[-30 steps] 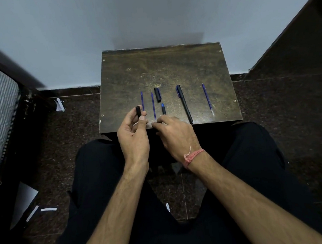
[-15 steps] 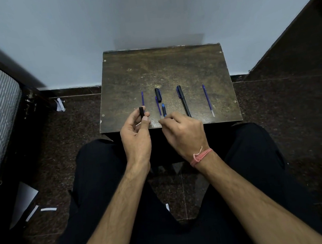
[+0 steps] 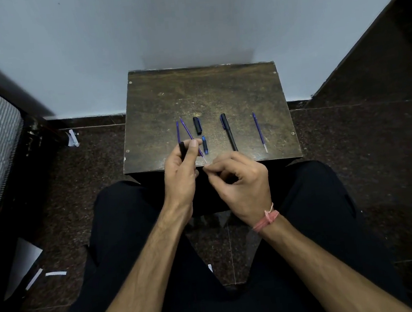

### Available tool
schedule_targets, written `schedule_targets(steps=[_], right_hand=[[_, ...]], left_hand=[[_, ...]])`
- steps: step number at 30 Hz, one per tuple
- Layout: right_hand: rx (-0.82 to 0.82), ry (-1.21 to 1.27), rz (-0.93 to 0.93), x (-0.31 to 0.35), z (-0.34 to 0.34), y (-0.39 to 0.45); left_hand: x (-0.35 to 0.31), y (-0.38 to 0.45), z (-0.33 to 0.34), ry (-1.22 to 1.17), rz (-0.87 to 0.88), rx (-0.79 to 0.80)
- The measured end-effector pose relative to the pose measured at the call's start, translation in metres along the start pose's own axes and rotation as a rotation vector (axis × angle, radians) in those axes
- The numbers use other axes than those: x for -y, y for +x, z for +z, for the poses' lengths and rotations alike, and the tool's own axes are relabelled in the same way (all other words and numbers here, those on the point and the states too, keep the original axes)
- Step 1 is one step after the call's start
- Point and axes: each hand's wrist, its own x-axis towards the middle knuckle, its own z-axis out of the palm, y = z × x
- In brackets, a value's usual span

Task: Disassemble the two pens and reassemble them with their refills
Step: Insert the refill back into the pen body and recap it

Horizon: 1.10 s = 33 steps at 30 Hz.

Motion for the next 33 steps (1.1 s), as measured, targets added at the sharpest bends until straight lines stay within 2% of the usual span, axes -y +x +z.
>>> schedule_targets(steps=[2,4,6,8,14,17,21,25,33], right_hand=[[0.120,0.045,0.063,-0.003,-0.004,0.005],[0.203,0.181,0.246,-0.009,-0.011,0.011],[0.183,0.347,0.430,-0.018,-0.020,0.018],[0.160,0.437,0.512,-0.026,-0.030,0.025],[0.191,0.508,0.591,-0.035,-0.034,0.033],[0.172,0.553,0.617,-0.037,-0.038,0.036],[-0.061,0.815,0.728,-0.037,-0.048,0.048],[-0.224,1.087,0.785,-0.039,-0.060,0.053],[-0.153,1.042,0.723,-0.036,-0.057,0.051]], left_hand=[[-0.002,-0.002,0.002,0.003,0.002,-0.001],[-0.003,-0.003,0.003,0.020,0.040,0.006],[-0.001,-0.005,0.004,0.103,0.102,0.062],[0.005,-0.008,0.006,0.218,0.169,0.155],[0.014,-0.019,0.016,0.481,0.302,0.334],[0.017,-0.020,0.018,0.500,0.280,0.315],[0.014,-0.019,0.015,0.364,0.165,0.316],[0.015,-0.019,0.014,0.381,0.175,0.331],[0.020,-0.018,0.015,0.347,0.256,0.357]])
